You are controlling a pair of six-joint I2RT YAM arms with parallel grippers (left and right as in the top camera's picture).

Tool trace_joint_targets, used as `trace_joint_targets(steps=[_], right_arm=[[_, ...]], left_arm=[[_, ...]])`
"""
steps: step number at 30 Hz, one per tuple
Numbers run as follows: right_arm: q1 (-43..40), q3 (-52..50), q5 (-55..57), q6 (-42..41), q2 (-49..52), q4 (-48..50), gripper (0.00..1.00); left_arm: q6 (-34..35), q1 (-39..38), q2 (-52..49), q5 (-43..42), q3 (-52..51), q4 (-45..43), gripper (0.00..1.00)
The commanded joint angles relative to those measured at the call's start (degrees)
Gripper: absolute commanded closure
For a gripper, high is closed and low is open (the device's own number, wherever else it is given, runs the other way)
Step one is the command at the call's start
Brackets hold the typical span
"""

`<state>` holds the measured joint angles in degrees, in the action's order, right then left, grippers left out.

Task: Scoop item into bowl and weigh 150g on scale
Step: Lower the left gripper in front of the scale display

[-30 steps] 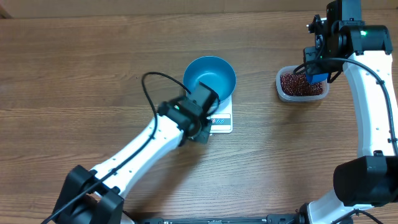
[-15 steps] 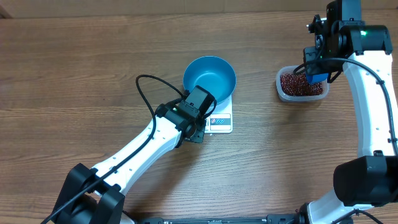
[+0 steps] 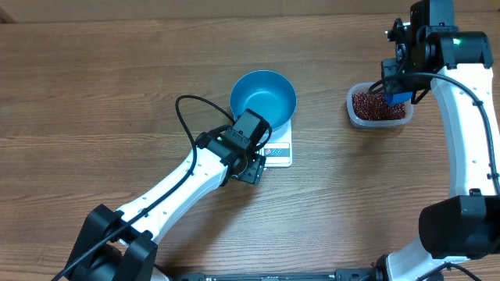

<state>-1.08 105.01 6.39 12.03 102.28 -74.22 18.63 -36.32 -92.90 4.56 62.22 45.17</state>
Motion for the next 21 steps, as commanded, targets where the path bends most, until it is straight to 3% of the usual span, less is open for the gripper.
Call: trace_joint_targets(steps=[1,5,8,21], right_arm=[[-0.22,0.7,-0.09,-0.17,-0.35,0.17,0.96],[-0.22,0.7,-0.09,-0.17,-0.35,0.0,0.96],[-0.22,0.7,-0.09,-0.17,-0.35,-0.09,0.96],[-0.22,0.7,-0.07,0.09,-0.35,-0.04,0.96]], left_arm=[[-1.07,0.33,-0.04,-0.5,-0.61,-0.2,0.18],[-1.05,0.33,-0.04,-0.28,-0.61,-0.28,0.15],[-1.07,0.33,-0.04,-0.26,-0.61,-0.39,0.0],[-1.07,0.33,-0.04,-0.13,-0.61,-0.28,0.01]])
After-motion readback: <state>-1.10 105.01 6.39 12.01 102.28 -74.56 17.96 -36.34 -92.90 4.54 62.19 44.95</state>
